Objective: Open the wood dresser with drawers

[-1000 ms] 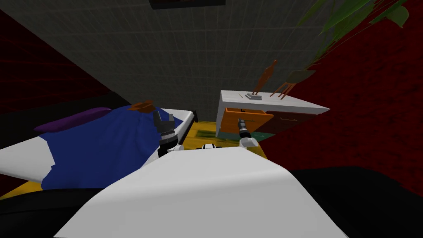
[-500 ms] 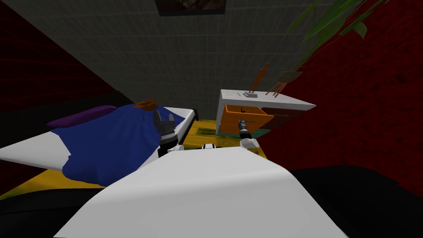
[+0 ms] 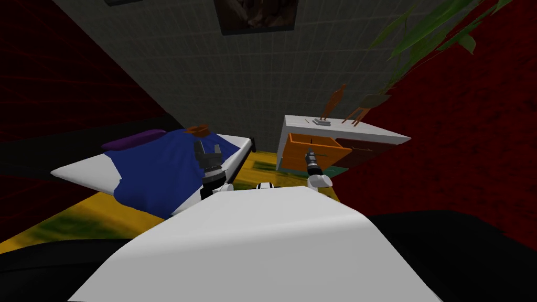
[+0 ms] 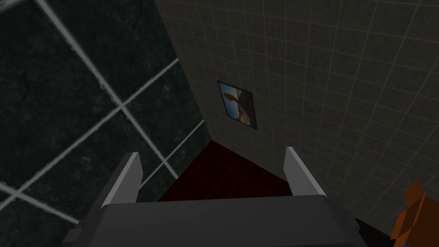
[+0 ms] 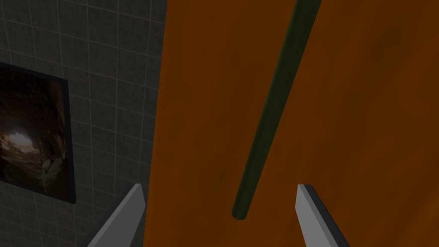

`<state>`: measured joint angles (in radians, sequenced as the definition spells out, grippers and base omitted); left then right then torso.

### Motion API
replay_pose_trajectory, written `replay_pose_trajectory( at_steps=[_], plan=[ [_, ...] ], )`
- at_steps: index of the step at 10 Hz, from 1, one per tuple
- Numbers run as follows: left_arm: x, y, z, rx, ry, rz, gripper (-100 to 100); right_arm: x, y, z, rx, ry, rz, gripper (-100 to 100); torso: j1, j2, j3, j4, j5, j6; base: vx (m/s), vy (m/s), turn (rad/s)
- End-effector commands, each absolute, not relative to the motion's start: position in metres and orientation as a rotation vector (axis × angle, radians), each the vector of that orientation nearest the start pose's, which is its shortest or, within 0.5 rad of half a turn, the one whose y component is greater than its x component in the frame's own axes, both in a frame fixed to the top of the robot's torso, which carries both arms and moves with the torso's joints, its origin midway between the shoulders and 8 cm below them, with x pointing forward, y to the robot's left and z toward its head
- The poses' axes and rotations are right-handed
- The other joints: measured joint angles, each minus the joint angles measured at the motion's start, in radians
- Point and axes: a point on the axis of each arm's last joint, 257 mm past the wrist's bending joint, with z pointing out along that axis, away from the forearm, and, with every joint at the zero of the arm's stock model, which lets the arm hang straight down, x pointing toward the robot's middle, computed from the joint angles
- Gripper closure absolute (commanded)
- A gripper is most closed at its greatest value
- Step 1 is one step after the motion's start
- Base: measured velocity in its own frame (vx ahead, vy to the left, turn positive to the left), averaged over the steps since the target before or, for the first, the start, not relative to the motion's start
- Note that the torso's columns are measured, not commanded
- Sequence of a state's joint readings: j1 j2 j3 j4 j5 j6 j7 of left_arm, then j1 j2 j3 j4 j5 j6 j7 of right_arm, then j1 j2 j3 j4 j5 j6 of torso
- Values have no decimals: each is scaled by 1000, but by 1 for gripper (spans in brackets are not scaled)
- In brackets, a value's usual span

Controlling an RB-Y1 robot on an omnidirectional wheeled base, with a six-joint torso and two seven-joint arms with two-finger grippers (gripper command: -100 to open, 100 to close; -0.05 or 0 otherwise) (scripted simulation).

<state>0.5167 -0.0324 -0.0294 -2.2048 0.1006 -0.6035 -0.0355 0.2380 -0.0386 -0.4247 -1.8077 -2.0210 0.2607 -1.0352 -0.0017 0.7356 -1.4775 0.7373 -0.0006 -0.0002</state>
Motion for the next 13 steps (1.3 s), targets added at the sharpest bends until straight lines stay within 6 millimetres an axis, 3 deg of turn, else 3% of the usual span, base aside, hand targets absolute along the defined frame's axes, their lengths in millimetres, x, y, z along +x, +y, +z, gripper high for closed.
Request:
replay_pose_trajectory(
  at_steps=[1,8,13],
  plan=[
    [338,289,5,-727,515,-1348,0,435,-447,-174,-1173,1227,-1657,-100,2,1,1,0,1,0,-61,-5,163],
    [338,289,5,-727,515,-1348,0,426,-497,-149,-1113,1309,-1744,-100,1,1,1,1,1,0,-62,3,166],
    [338,289,5,-727,515,-1348,0,419,-522,-133,-1063,1346,-1800,-100,6,4,2,3,4,-2,-54,4,136]
  ],
)
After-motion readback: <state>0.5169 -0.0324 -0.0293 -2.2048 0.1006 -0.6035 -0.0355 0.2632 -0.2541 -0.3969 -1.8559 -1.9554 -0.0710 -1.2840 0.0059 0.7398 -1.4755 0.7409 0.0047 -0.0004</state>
